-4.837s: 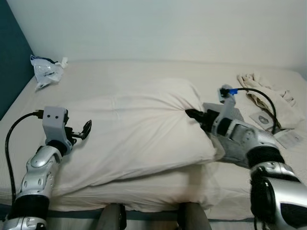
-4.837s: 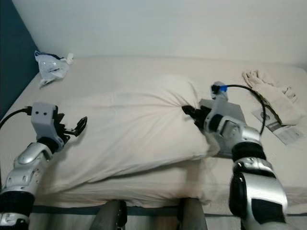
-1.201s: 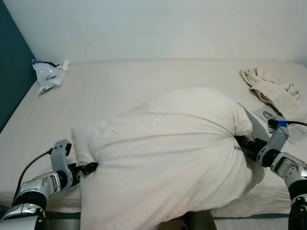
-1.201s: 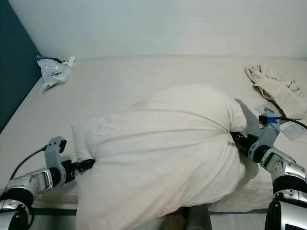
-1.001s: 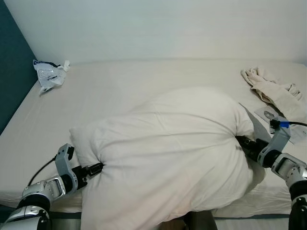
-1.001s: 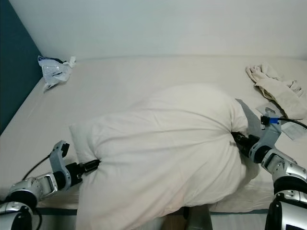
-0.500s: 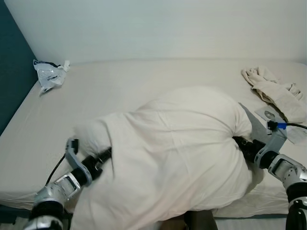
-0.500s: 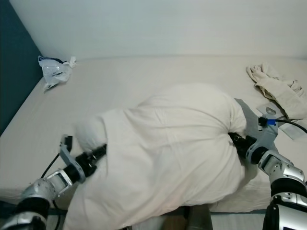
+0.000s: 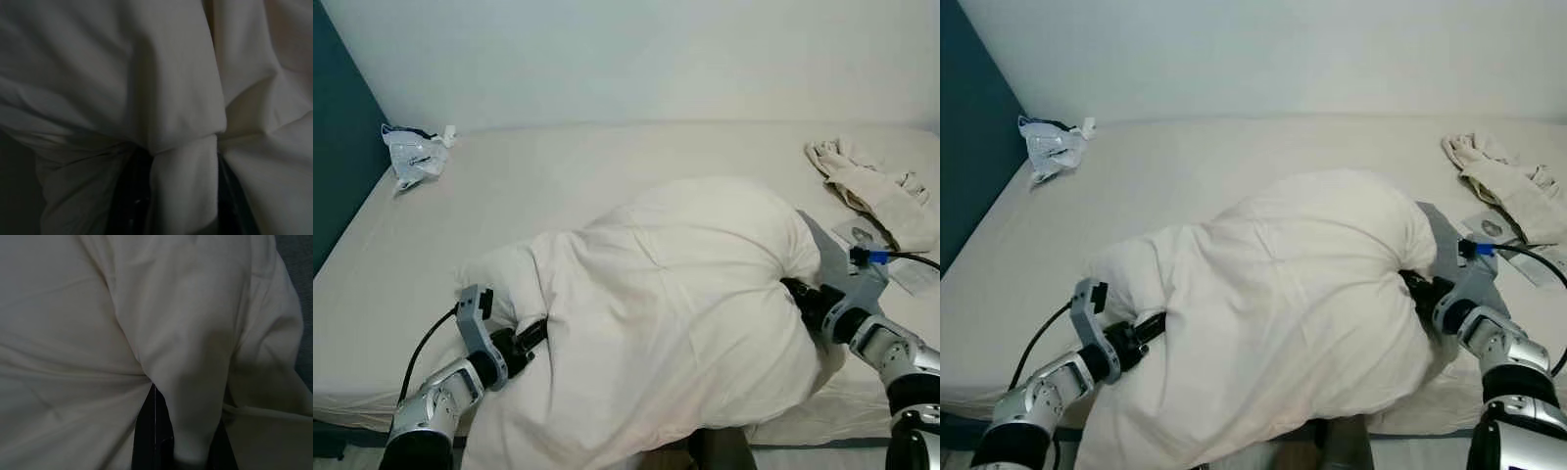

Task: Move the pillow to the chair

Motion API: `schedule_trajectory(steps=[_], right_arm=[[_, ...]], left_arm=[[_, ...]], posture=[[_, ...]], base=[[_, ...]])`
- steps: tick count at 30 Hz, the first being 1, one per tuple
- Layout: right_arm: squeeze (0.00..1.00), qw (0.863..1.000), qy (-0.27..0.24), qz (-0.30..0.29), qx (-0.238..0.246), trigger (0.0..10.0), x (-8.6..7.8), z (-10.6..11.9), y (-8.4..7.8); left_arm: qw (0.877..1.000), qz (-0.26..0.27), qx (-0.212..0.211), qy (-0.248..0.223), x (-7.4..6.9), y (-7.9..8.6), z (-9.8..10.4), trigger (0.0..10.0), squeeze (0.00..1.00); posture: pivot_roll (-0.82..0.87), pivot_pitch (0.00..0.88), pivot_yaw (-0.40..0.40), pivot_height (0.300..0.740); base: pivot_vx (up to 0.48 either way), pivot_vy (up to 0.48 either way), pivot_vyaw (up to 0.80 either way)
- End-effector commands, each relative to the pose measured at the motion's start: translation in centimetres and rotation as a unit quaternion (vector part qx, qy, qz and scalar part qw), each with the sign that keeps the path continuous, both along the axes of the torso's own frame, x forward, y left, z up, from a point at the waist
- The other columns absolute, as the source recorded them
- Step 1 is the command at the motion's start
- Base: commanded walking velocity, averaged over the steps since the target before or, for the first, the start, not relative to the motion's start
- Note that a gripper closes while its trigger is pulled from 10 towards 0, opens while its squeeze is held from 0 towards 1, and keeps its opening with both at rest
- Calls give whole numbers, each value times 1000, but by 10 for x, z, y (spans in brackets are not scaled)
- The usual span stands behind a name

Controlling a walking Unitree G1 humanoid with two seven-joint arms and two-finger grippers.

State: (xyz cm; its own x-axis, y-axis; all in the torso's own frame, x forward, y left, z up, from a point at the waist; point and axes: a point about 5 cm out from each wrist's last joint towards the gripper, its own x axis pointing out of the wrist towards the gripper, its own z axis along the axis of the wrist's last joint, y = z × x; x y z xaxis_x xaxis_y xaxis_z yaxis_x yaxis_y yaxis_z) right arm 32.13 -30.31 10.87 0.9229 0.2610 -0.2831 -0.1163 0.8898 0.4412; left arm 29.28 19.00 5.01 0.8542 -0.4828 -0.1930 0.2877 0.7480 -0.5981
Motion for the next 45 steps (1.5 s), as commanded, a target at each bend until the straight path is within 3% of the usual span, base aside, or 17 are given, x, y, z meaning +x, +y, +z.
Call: schedule_trajectory(steps=[1,8,12,17,25,26,27,28,30,31,36,45], right_arm=[[0,999,1,30,16,0,6,-4,22],[0,996,-39,72,37,0,19,12,55],[0,990,-87,95,51,0,30,39,73],[0,984,-143,93,42,0,40,69,83],[0,984,-143,93,42,0,40,69,83],[0,982,-168,80,27,6784,43,80,86],[0,982,-168,80,27,6784,43,80,86],[0,979,-193,47,-54,10000,48,79,96],[0,961,-236,12,-141,10000,49,74,117],[0,957,-243,7,-158,10000,48,71,123],[0,957,-251,-12,-144,10000,45,70,127],[0,956,-254,-13,-146,10000,42,61,129]], left_arm=[[999,4,-21,-25,3,-10,8,0,0],[996,11,-47,-75,10,-10,35,0,0],[988,-1,-84,-129,15,-14,65,0,0],[981,2,-87,-173,21,-15,89,0,0],[981,2,-87,-173,21,-15,89,0,0],[981,22,-58,-184,25,-14,95,7412,0],[981,22,-58,-184,25,-14,95,7412,0],[977,78,38,-196,34,-13,96,10000,0],[951,128,177,-218,42,-16,98,10000,0],[944,133,207,-220,42,-18,97,10000,0],[947,146,195,-211,40,-20,96,10000,0],[938,168,201,-226,41,-17,98,10000,0]], posture=[[-22,115,-18,611],[-22,101,-22,611],[-18,93,-27,611],[-16,86,-33,611],[-16,86,-33,611],[-16,80,-36,611],[-16,80,-36,611],[-12,59,-34,611],[-4,55,-34,611],[-3,54,-34,611],[-5,49,-35,611],[-2,47,-36,611]], base=[[0,0,0],[0,0,0],[0,0,0],[0,0,0],[0,0,0],[0,0,0],[0,0,0],[0,0,0],[0,0,0],[0,0,0],[0,0,0],[0,0,0]])
